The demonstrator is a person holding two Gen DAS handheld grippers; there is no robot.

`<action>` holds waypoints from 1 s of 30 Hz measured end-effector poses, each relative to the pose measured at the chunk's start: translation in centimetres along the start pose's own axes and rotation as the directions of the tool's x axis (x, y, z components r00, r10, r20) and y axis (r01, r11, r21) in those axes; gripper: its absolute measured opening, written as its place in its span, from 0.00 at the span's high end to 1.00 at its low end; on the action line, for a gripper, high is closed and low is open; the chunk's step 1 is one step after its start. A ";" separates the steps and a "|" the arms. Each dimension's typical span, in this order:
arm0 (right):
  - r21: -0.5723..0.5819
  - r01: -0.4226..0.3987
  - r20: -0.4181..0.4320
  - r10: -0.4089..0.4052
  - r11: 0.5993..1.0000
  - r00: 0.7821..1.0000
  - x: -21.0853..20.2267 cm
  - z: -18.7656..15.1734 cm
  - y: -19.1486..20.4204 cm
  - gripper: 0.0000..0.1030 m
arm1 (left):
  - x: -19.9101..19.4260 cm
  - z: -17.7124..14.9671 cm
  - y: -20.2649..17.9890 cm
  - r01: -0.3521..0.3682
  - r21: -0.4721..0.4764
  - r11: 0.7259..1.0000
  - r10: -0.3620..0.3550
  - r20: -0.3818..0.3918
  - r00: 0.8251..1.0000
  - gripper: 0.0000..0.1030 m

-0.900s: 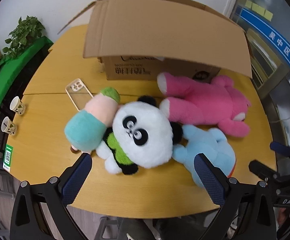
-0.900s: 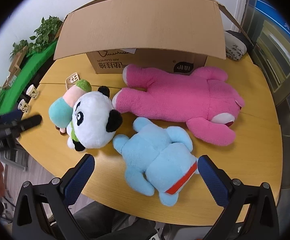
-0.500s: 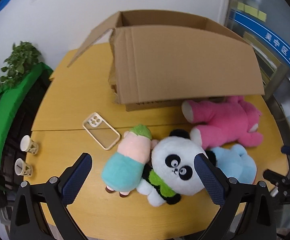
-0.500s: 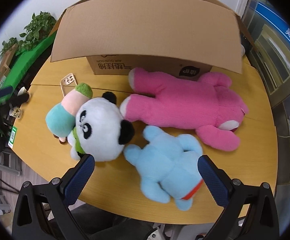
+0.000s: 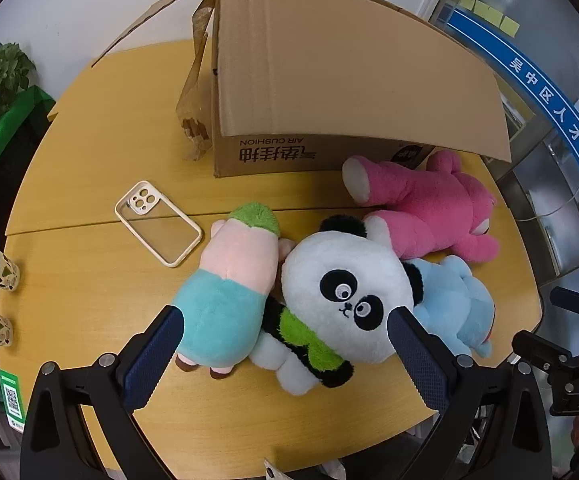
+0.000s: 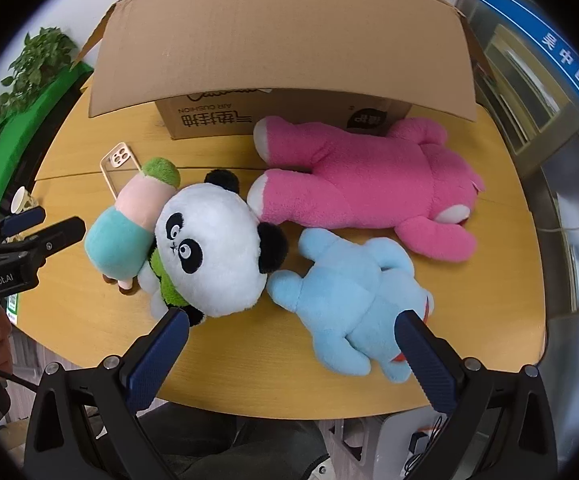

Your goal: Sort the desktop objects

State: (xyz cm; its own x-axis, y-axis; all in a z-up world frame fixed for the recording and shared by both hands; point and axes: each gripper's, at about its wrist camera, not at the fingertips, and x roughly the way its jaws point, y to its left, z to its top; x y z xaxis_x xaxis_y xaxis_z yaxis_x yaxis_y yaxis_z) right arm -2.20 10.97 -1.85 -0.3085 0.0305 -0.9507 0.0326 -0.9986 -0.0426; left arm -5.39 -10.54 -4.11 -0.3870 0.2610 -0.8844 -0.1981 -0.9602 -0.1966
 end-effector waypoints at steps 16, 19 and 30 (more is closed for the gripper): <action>0.015 -0.079 -0.031 0.079 0.997 0.996 0.3 -1.3 -0.5 0.00 | 1.0 -2.8 2.0 -0.022 0.000 1.000 0.022 -0.084 0.996 0.00; -0.019 -0.120 -0.025 0.119 0.993 0.993 0.6 -1.1 -0.4 0.00 | 0.4 -3.0 1.6 -0.040 -0.020 0.999 0.038 -0.073 0.997 0.00; -0.065 -0.217 0.025 0.219 0.974 0.975 0.7 -1.3 -5.1 0.00 | -1.9 -3.1 -3.0 -0.148 -0.020 0.989 0.146 -0.067 0.987 0.00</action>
State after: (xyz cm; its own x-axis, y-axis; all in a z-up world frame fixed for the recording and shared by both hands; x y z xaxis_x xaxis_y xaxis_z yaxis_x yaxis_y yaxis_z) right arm -1.33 16.15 -2.68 -0.3174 -0.1898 -0.9291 0.1606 -0.9764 0.1446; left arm -1.27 -8.43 -3.15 -0.3502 0.1107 -0.9301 -0.1203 -0.9901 -0.0726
